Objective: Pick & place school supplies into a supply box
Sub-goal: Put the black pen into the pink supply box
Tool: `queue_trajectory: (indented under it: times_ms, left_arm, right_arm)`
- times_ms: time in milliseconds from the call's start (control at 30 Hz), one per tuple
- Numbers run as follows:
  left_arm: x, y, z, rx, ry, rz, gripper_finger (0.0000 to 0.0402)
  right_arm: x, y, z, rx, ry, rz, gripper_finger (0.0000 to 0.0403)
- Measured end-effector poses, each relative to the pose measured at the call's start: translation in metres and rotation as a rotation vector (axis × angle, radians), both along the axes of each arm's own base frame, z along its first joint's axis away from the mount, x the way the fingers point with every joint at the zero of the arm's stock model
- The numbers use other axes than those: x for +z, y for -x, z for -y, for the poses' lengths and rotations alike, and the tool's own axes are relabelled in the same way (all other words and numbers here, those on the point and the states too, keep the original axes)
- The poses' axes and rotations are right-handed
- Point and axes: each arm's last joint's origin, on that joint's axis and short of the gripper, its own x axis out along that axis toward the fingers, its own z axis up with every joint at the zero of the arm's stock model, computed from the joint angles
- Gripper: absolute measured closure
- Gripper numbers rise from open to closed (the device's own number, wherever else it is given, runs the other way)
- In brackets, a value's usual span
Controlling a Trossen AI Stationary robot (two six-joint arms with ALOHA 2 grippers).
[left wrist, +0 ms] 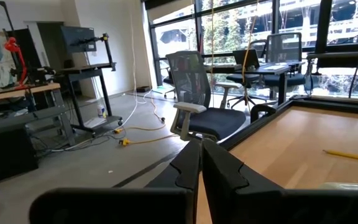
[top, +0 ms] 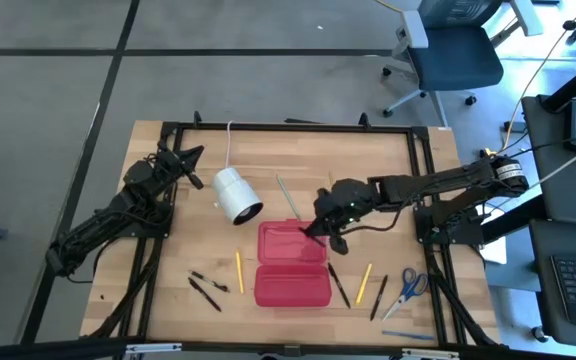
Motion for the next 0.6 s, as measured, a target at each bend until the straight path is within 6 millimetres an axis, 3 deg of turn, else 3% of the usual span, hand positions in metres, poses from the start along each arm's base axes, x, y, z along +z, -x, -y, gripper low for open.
queue_trajectory:
  times_ms: [333, 600]
  left_arm:
    - [0.0, 0.0, 0.0, 0.0, 0.0, 0.0, 0.0393]
    - [0.0, 0.0, 0.0, 0.0, 0.001, 0.0, 0.0389]
  right_arm:
    - [-0.034, -0.036, -0.021, 0.124, -0.215, 0.018, 0.037]
    - [-0.055, -0.043, -0.039, 0.082, -0.358, -0.12, 0.0372]
